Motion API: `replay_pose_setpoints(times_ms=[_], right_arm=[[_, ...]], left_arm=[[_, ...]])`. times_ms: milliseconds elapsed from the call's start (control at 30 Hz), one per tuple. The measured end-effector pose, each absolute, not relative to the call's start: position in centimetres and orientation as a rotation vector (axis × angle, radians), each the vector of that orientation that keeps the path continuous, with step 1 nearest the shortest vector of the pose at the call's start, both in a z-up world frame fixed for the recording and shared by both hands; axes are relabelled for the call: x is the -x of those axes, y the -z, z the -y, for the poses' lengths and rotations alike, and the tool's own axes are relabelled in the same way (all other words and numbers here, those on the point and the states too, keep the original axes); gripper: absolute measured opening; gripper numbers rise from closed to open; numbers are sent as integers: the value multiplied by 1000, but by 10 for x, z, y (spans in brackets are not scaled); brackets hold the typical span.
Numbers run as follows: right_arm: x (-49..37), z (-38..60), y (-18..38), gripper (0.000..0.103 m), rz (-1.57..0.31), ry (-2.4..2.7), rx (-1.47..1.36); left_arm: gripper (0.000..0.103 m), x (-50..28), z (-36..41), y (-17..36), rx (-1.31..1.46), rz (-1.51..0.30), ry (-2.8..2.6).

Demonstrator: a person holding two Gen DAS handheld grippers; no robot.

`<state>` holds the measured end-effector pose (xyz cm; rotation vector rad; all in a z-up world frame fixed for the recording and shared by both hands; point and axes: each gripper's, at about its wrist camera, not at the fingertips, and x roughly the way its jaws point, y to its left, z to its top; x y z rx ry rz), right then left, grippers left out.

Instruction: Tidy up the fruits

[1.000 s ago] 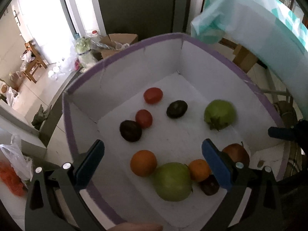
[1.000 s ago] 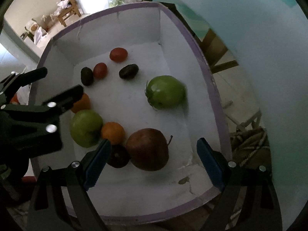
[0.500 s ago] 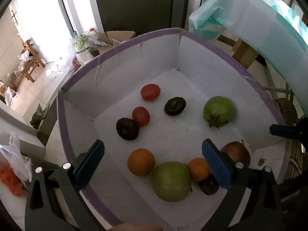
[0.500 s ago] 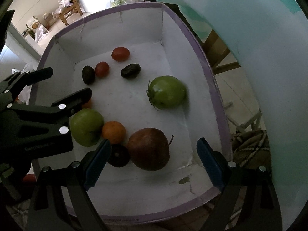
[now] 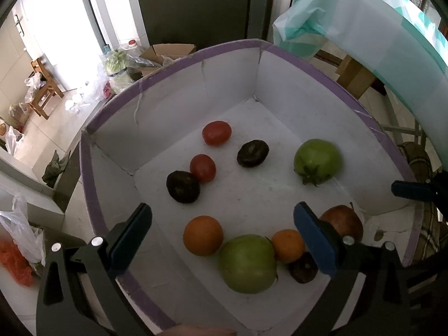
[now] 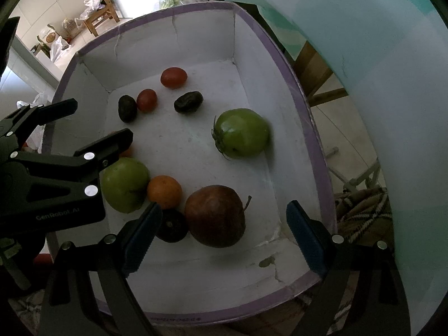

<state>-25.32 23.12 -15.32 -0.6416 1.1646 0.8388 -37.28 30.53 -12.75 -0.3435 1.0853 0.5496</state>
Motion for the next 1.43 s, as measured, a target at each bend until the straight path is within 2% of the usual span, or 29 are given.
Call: replay_pose_setpoints(times_ms=[1433], right_arm=[[259, -229, 151, 88, -1162, -871, 630]], left_arm=[[101, 372, -312, 129, 309, -1121, -546]])
